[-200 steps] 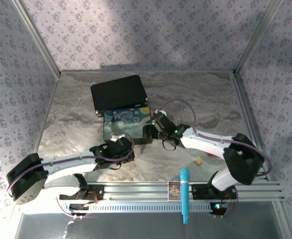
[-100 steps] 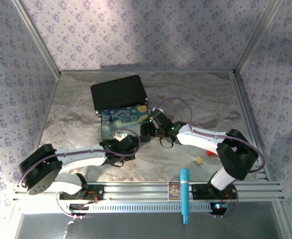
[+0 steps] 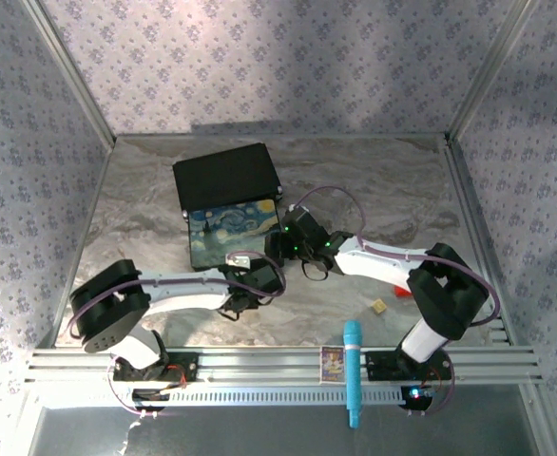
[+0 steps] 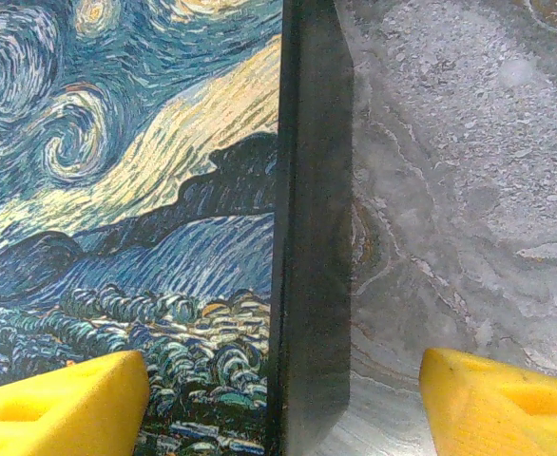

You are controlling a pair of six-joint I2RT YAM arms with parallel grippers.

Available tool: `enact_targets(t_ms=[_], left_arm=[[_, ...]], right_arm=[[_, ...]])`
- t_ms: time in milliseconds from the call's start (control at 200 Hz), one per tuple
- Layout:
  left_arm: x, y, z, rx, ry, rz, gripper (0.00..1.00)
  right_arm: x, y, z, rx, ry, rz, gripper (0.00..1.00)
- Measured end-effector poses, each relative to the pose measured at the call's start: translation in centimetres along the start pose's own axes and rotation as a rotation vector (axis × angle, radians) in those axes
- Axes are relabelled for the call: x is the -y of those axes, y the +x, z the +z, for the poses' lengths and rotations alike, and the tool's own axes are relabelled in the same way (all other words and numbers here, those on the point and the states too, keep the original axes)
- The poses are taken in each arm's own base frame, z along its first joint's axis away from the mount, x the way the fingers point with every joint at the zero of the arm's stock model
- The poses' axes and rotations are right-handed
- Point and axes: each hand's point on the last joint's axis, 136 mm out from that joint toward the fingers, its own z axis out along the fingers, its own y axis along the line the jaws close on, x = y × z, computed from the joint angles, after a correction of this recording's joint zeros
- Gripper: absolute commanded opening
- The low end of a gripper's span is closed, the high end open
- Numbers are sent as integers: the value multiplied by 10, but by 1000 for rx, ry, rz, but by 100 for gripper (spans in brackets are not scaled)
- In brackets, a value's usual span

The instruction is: Unlock a padlock with a key

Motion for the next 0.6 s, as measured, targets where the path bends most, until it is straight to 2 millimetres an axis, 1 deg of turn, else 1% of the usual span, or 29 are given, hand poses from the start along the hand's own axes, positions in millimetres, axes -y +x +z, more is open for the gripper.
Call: enact_targets(t_ms=[75,165,300,425,600], left_arm=[[-5,6,1,-10,-35,32,25],[-3,8,-1,-6,-49,58,26],[-1,10,-3,2,-81,101,30],[7,10,-9,17,-79,130,33],[22,5,-18,43,-43,142,34]], right_arm=[[0,0,0,-1,-2,1,76],[0,0,0,-3,-5,3,76],[0,0,1,-3,-13,7,76],[0,0,2,-2,-19,11,76],[0,1,3,-1,-32,21,76]])
